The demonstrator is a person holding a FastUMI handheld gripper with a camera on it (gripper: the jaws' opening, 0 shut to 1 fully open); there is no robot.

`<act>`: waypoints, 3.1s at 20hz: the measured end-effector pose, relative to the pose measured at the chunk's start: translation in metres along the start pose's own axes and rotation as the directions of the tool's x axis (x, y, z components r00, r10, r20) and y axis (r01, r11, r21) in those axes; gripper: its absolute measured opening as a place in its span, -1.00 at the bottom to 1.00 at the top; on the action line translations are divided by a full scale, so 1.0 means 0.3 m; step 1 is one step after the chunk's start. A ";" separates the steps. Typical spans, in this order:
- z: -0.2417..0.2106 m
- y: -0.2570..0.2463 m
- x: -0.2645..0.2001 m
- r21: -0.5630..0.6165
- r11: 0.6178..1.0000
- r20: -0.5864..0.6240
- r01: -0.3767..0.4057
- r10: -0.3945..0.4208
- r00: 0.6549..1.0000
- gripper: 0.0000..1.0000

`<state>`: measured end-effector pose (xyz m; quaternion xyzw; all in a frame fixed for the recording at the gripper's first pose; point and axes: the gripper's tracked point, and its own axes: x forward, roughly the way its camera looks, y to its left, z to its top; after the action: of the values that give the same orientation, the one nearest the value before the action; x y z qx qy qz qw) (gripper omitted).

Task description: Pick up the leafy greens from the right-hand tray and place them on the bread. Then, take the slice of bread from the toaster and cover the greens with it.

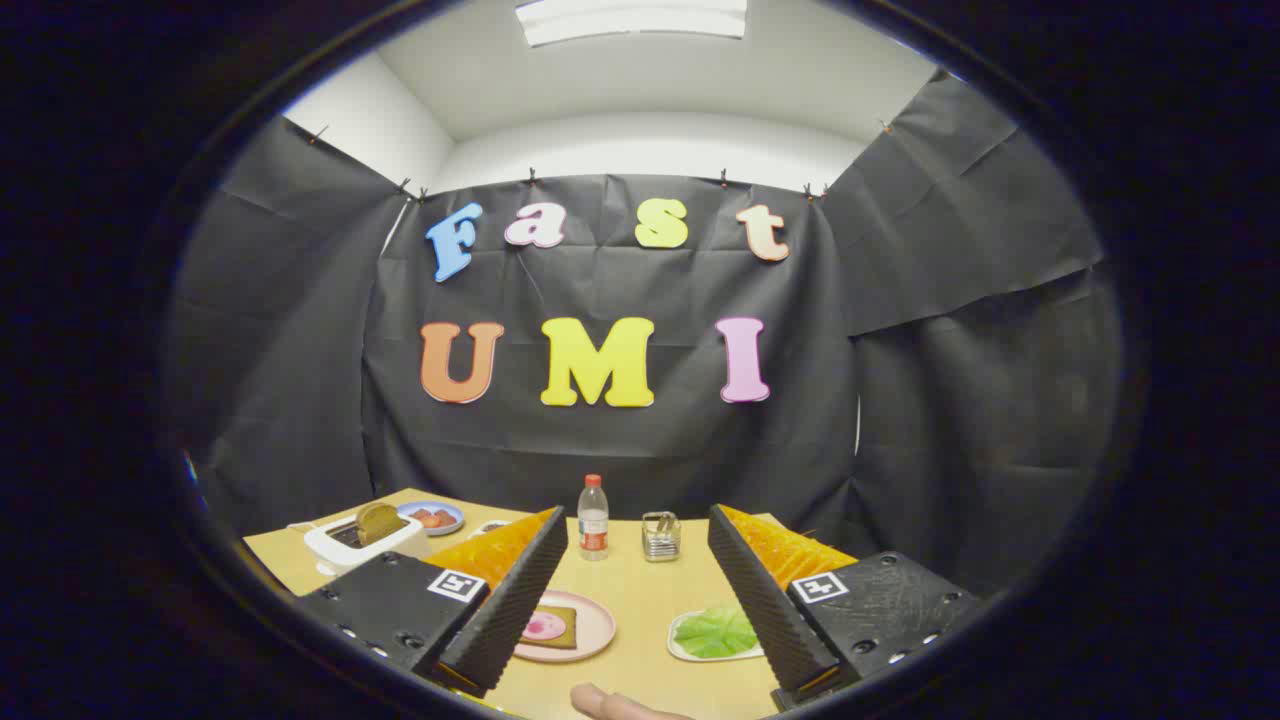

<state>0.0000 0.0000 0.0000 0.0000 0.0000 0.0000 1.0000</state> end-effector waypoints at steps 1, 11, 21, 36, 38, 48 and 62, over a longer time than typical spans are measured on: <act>-0.002 -0.007 0.006 0.005 1.000 -0.005 0.011 -0.011 1.000 0.90; -0.084 -0.036 0.039 -0.022 0.999 -0.064 0.033 -0.034 0.997 0.90; -0.106 -0.055 0.158 0.024 1.000 -0.091 0.012 -0.010 0.996 0.90; -0.622 -0.496 0.561 -0.005 0.995 -0.411 0.096 -0.089 0.907 0.89; -0.717 -0.543 0.614 -0.008 0.993 -0.464 0.118 -0.108 0.879 0.90; -1.006 -0.520 0.701 0.056 0.993 -0.691 0.102 -0.035 0.722 0.60; -1.011 -0.462 0.685 0.100 0.988 -0.705 0.118 -0.014 0.709 -0.81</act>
<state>0.2055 -0.1387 -0.3033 0.0690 0.3795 -0.0358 0.9219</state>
